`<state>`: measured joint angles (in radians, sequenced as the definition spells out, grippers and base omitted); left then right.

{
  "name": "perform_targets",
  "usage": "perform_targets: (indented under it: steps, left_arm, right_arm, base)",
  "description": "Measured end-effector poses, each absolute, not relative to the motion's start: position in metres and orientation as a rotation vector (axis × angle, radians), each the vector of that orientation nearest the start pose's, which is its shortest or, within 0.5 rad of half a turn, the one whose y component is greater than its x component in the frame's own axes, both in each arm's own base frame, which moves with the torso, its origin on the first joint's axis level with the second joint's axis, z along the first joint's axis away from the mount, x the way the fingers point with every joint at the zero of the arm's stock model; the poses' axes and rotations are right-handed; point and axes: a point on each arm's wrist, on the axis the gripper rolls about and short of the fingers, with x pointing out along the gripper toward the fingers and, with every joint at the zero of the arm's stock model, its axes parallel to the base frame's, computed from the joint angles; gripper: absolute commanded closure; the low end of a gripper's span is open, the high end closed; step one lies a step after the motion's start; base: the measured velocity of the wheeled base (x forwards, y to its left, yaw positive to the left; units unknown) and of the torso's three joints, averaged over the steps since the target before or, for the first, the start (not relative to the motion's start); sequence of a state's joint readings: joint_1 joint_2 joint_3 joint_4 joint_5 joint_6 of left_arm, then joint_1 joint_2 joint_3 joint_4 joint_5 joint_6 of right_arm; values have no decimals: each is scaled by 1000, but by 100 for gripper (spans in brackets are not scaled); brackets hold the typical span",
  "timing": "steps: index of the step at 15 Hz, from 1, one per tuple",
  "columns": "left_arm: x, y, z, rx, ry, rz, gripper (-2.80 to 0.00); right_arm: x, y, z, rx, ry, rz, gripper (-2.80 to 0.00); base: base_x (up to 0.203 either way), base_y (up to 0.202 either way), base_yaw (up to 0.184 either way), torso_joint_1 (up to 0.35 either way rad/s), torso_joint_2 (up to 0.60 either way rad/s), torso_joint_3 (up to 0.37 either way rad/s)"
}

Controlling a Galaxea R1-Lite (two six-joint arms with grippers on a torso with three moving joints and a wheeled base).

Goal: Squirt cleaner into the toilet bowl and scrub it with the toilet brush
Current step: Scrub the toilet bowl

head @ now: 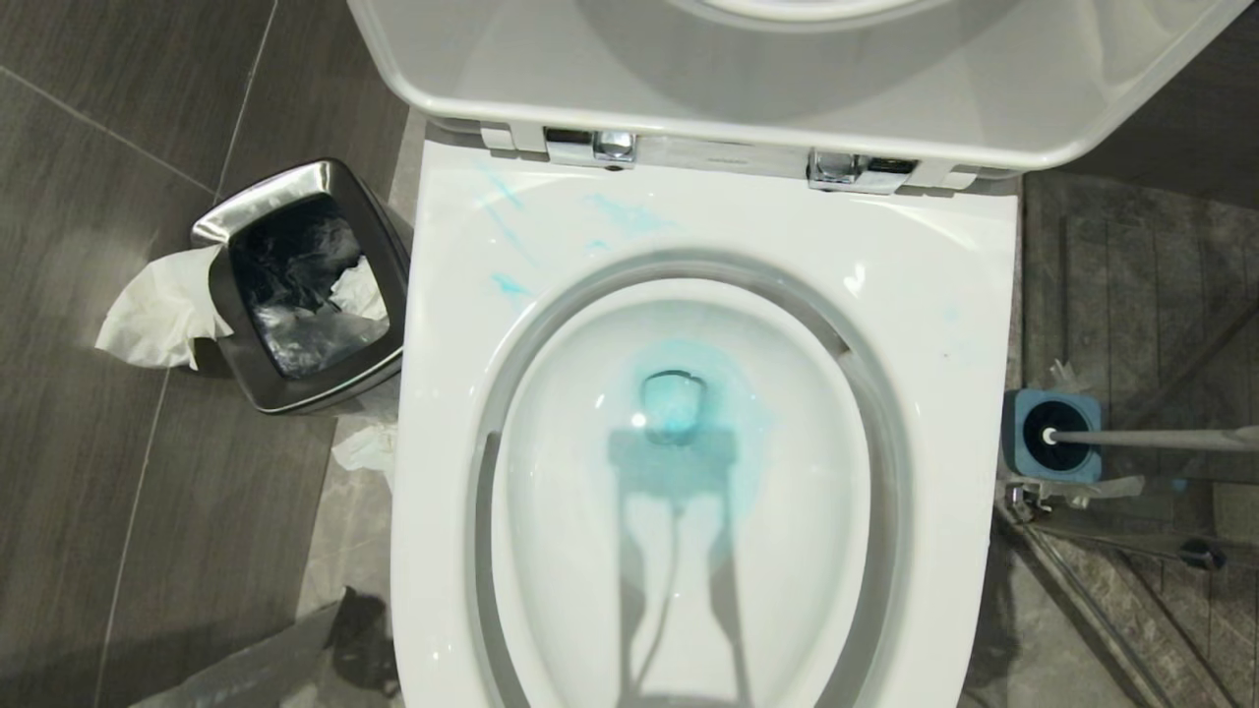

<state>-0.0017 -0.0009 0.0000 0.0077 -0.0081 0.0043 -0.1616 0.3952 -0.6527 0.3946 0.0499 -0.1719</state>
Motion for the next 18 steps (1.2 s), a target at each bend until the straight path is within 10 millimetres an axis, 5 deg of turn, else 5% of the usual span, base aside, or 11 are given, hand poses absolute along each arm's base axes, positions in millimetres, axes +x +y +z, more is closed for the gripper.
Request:
perform_targets:
  steps: [4,9,18]
  left_arm:
    - [-23,0,75,4,7,-10,0]
    - [-23,0,75,5,7,-9,0]
    - [-23,0,75,5,7,-9,0]
  right_arm:
    - [-58,14,212,-94,206,-218,0]
    - [-62,15,212,-98,179,-244,0]
    - [-9,2,167,-137,-175,-270,0]
  base:
    - [0,0,0,0,0,0]
    - [0,0,0,0,0,0]
    - [0,0,0,0,0,0]
